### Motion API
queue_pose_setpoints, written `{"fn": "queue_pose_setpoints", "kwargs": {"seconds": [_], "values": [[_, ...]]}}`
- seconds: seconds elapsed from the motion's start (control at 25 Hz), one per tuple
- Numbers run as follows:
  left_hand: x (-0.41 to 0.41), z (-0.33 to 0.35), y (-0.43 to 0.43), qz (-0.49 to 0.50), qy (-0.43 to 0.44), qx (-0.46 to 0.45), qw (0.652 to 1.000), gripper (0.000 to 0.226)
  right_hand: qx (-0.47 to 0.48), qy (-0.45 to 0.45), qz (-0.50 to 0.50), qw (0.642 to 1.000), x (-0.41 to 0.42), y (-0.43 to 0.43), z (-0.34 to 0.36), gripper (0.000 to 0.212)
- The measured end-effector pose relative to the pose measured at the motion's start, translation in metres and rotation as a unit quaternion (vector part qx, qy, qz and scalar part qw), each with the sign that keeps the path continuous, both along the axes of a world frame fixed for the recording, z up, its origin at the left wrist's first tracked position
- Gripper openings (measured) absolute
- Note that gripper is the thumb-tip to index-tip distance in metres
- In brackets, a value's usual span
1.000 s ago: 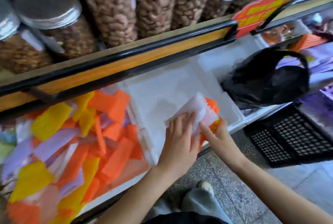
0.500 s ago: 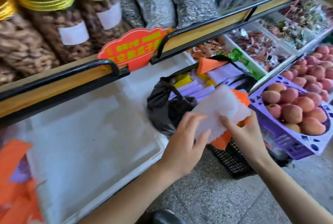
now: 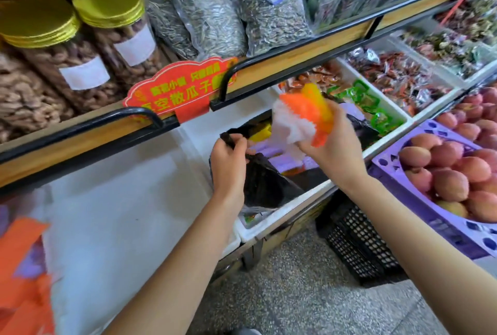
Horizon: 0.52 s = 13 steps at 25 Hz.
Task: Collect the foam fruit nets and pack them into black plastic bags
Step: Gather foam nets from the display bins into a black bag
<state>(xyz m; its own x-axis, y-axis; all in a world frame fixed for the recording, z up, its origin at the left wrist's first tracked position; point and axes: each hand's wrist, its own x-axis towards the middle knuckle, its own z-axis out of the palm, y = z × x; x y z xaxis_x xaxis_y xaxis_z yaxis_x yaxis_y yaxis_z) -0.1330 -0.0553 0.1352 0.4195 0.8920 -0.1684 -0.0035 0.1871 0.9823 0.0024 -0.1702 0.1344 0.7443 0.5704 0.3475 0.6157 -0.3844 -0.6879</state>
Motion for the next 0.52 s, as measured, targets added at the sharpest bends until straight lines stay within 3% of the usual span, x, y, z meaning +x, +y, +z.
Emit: {"fn": "queue_pose_setpoints", "kwargs": {"seconds": [0.12,0.2,0.32,0.44,0.52], "values": [[-0.014,0.006,0.017,-0.012,0.045,0.017,0.999,0.018,-0.139,-0.044,0.058,0.988,-0.004,0.015,-0.009,0.084],[-0.026,0.003,0.03,-0.031,0.101,0.037,0.994,0.017,-0.165,-0.09,0.082,0.979,-0.009,0.025,-0.012,0.081],[-0.042,0.004,0.04,-0.029,0.111,0.033,0.993,0.015,-0.173,-0.149,0.111,0.967,-0.017,0.044,-0.01,0.075],[-0.048,0.011,0.039,-0.029,0.104,0.056,0.993,0.014,-0.331,-0.261,0.187,0.887,-0.03,0.065,-0.016,0.067],[-0.048,0.014,0.034,-0.039,0.109,0.092,0.989,0.016,-0.373,-0.266,0.209,0.864,-0.038,0.078,-0.024,0.059]]}}
